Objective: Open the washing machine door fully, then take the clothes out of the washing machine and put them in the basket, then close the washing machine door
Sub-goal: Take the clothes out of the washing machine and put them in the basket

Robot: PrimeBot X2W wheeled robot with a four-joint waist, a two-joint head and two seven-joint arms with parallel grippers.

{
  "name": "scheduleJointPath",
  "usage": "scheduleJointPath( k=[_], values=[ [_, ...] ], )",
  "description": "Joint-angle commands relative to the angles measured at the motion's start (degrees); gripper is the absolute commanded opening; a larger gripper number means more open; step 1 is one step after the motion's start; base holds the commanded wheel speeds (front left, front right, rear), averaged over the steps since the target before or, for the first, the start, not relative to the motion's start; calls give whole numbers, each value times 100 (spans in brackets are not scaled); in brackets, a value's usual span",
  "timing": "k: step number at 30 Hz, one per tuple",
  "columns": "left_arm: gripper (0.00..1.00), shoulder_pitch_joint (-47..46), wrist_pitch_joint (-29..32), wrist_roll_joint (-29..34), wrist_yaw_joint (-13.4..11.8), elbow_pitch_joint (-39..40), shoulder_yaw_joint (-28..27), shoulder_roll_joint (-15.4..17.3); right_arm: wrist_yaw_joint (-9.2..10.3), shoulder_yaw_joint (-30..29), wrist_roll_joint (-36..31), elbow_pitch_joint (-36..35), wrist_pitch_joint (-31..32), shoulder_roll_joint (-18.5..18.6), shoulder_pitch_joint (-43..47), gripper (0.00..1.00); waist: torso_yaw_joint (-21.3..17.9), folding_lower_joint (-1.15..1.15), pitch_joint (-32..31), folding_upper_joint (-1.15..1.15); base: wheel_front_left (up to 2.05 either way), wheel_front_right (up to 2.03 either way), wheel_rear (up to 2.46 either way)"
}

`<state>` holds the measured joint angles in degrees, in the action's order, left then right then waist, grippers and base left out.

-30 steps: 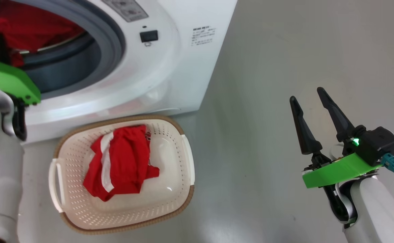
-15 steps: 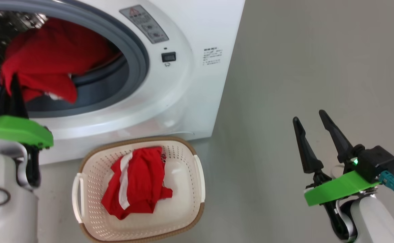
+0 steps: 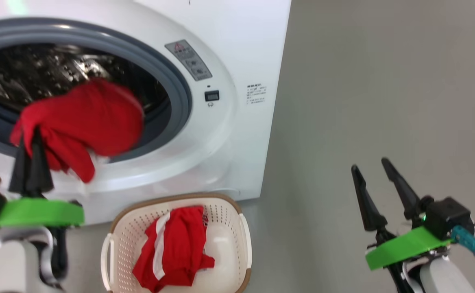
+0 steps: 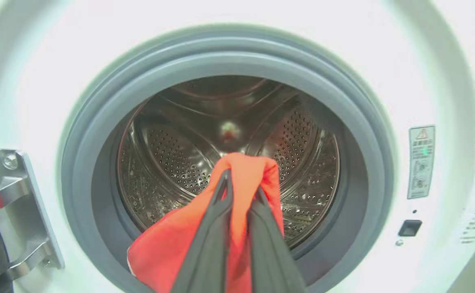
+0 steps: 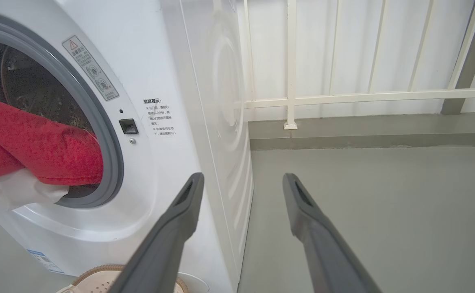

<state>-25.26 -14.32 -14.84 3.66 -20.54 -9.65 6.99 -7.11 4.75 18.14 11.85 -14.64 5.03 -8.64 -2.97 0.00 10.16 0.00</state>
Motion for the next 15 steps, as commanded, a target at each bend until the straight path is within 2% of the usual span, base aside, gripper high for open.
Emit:
scheduleJointPath(
  k=[1, 7, 15],
  values=[
    [0, 150, -67, 49, 60, 364, -195, 94, -37, 120, 29, -95, -36, -6, 104, 100, -9, 0, -219, 0, 0, 0, 0],
    [0, 853, -67, 25, 47, 1385, -131, -167, -37, 147, 139, -84, -36, -22, 235, 100, 6, 0, -377, 0, 0, 0, 0],
    [0, 1544, 187, -70, -63, 2193, 260, -323, -37, 162, 208, -123, -36, 29, 357, 100, 115, 0, -381, 0, 0, 0, 0]
  ],
)
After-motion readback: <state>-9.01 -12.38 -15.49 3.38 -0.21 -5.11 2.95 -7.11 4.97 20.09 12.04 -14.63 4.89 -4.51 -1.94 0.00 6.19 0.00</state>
